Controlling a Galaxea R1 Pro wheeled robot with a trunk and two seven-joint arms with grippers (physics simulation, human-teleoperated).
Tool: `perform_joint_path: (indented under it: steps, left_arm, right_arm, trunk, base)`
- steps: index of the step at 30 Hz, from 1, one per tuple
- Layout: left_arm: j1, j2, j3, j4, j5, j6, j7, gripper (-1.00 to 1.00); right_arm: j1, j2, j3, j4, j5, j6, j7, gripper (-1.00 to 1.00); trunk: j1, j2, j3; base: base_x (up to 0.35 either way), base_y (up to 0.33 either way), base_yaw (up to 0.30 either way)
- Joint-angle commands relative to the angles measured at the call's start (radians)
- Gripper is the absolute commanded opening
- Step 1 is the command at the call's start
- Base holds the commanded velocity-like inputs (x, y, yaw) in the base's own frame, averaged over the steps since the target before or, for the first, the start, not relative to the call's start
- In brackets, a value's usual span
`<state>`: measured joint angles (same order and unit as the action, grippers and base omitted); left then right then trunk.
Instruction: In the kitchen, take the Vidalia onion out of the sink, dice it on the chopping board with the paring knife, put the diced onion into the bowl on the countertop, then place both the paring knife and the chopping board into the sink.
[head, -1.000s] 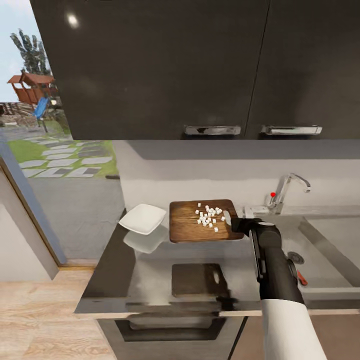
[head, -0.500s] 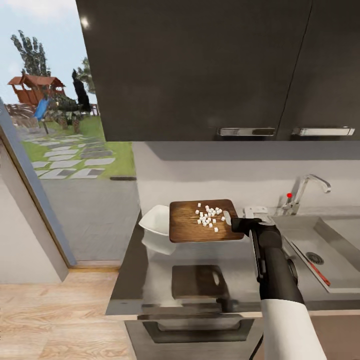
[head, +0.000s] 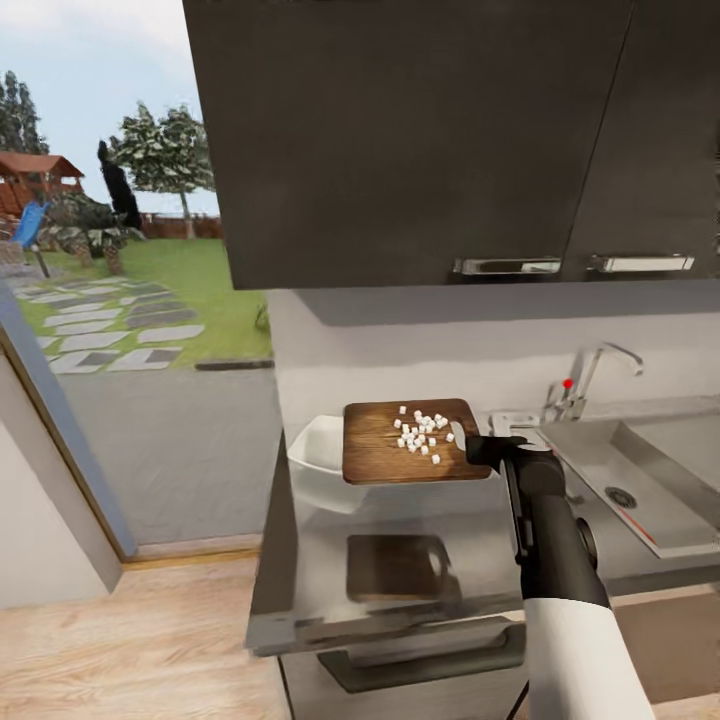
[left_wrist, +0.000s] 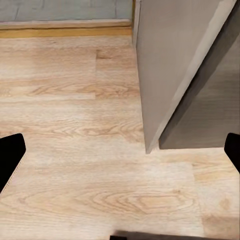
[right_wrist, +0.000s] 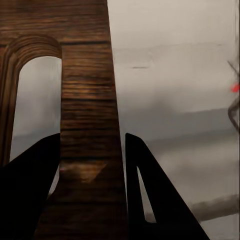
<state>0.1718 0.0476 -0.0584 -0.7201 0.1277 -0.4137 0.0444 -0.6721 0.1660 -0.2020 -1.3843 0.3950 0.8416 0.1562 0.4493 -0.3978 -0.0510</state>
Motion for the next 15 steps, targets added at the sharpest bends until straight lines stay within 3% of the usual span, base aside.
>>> perform_joint_path:
  steps: [1,15]
  left_arm:
    - [0.0,0.001,-0.006,-0.001,0.009,-0.002,0.005,1.0]
    - [0.0,0.001,-0.006,-0.001,0.009,-0.002,0.005,1.0]
  right_arm:
    - [-0.001,0.001,-0.002,-0.001,0.007,0.004,0.004,-1.0]
    - [-0.001,0.0,-0.004,0.001,0.007,0.004,-0.003,-1.0]
  trunk:
    - [0.001,-0.002,-0.001]
    - [0.001,-0.002,0.016]
  base:
    - [0.0,0.315,-0.224]
    - [0.0,0.315,-0.224]
